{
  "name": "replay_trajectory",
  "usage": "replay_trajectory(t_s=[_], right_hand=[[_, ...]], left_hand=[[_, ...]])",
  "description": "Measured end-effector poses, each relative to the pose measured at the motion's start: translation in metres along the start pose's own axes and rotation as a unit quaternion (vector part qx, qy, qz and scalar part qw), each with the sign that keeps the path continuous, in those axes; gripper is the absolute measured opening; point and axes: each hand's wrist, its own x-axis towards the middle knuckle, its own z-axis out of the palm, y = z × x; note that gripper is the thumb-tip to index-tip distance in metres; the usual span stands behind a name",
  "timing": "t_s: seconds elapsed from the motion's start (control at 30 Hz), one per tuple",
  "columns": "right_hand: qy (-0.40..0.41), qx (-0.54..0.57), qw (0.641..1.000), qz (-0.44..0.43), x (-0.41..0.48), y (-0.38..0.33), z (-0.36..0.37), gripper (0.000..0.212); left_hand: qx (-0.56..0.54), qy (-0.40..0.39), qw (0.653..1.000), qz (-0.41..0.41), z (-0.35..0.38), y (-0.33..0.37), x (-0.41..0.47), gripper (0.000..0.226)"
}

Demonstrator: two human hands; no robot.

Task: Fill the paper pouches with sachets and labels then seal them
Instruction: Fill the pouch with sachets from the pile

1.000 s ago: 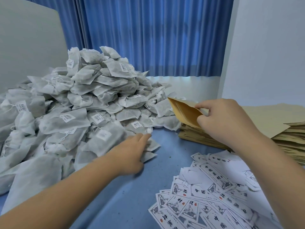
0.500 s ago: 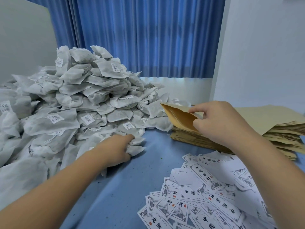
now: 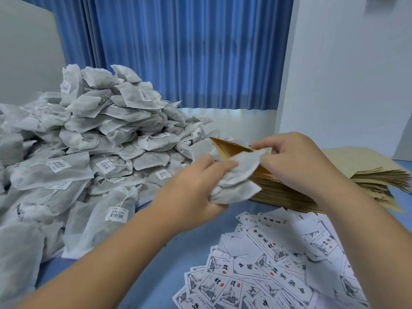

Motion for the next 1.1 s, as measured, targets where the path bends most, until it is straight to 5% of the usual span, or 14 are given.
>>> replay_trajectory(t_s=[0.27,0.5,0.8,0.9,1.1], right_hand=[[-0.013,0.002,1.000,-0.007,0.002,0.000,-0.003,0.035],[-0.083,-0.013,0.994,-0.067,-0.004,-0.009,0.001,0.034],[-0.036,0.032,0.997,-0.052,-0.001,-0.008,-0.006,0.037],[-0.050,0.061,0.995,-0.055,-0.003,-0.010,-0.001,0.037],[-0.034,0.092,0.991,-0.095,-0.005,-0.016,0.001,0.038]], left_hand=[[0.013,-0.083,0.996,-0.040,-0.002,0.000,0.011,0.056],[0.186,-0.174,0.956,-0.144,-0.005,0.003,0.059,0.034],[0.128,0.007,0.979,-0.155,0.010,0.014,0.053,0.036],[0.192,0.003,0.979,-0.065,0.023,0.020,0.042,0.024],[0.108,-0.039,0.991,-0.064,0.031,0.024,0.047,0.016]])
